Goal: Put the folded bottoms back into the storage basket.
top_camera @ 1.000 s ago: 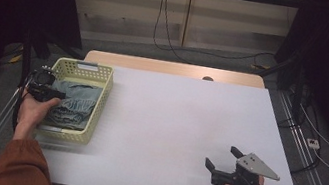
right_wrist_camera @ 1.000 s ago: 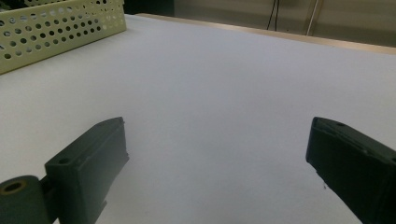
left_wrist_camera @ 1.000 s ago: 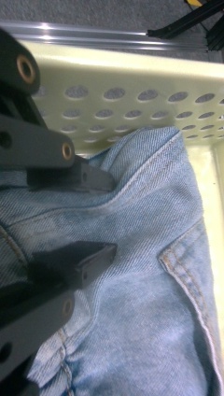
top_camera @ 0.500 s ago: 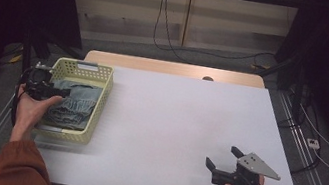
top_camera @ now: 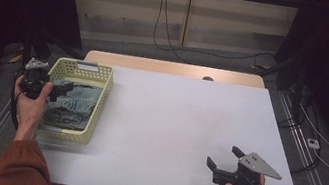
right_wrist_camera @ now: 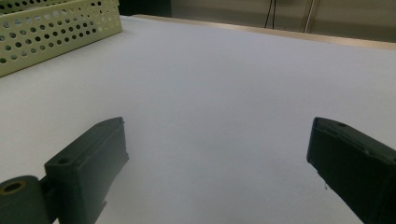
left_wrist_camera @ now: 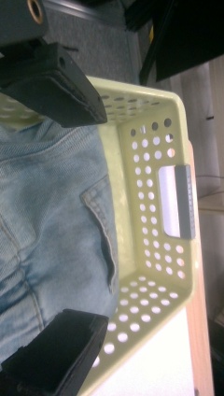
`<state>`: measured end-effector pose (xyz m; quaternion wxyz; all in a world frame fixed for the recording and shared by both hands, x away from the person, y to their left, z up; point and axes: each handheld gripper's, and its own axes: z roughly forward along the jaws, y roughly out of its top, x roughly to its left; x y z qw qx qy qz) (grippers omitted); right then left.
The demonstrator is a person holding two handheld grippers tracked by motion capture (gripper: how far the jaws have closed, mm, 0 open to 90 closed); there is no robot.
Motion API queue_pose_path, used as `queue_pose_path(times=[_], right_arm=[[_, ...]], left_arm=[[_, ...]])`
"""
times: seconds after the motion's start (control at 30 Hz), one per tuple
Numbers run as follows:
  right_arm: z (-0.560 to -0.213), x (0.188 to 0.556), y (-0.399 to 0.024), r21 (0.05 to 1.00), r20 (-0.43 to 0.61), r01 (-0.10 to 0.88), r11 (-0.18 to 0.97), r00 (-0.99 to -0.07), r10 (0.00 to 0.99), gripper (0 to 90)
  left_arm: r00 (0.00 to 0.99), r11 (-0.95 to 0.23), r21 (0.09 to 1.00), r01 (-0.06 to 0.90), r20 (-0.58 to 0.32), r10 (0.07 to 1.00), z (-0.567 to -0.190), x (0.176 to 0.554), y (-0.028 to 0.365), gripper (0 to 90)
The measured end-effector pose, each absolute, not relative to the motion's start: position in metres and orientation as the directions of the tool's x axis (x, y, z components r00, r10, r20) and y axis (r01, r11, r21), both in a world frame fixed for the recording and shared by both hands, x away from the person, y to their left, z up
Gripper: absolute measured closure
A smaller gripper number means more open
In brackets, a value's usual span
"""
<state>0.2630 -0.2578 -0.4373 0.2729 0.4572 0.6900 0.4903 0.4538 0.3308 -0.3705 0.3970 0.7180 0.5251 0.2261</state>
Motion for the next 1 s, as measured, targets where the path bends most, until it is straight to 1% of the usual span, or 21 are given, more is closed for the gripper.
queue_pose_path(times=[0.03, 0.07, 0.13, 0.3, 0.47, 0.57, 0.73, 0.93, 1.0], right_arm=[[-0.437, 0.263, -0.257, 0.926, 0.07, 0.363, 0.102, -0.433, 0.899, 5.0], [-0.437, 0.263, -0.256, 0.926, 0.07, 0.362, 0.103, -0.435, 0.898, 5.0], [-0.437, 0.264, -0.256, 0.926, 0.066, 0.362, 0.108, -0.437, 0.897, 5.0], [-0.437, 0.263, -0.256, 0.926, 0.066, 0.363, 0.105, -0.43, 0.9, 5.0], [-0.437, 0.262, -0.256, 0.925, 0.056, 0.361, 0.114, -0.43, 0.901, 5.0], [-0.437, 0.262, -0.256, 0.926, 0.055, 0.36, 0.115, -0.43, 0.901, 5.0], [-0.437, 0.262, -0.256, 0.925, 0.055, 0.363, 0.115, -0.426, 0.903, 5.1], [-0.437, 0.262, -0.255, 0.925, 0.055, 0.362, 0.116, -0.429, 0.902, 5.1], [-0.437, 0.262, -0.256, 0.925, 0.057, 0.362, 0.113, -0.427, 0.902, 5.1]], left_arm=[[0.359, -0.124, 0.813, 0.568, -0.109, 0.927, -0.37, 0.453, 0.332, 4.6], [0.375, -0.137, 0.814, 0.565, -0.106, 0.921, -0.37, 0.452, 0.332, 4.7], [0.395, -0.166, 0.808, 0.566, -0.089, 0.914, -0.369, 0.451, 0.333, 6.2], [0.412, -0.221, 0.822, 0.526, -0.019, 0.911, -0.366, 0.442, 0.331, 5.5], [0.439, -0.204, 0.836, 0.509, -0.048, 0.897, -0.366, 0.435, 0.331, 5.3], [0.457, -0.218, 0.836, 0.504, -0.044, 0.888, -0.365, 0.43, 0.33, 5.3], [0.489, -0.239, 0.853, 0.464, -0.021, 0.872, -0.358, 0.418, 0.328, 4.7], [0.485, -0.242, 0.866, 0.438, -0.001, 0.875, -0.357, 0.406, 0.325, 5.7], [0.48, -0.221, 0.87, 0.441, -0.02, 0.877, -0.359, 0.403, 0.325, 6.2]])
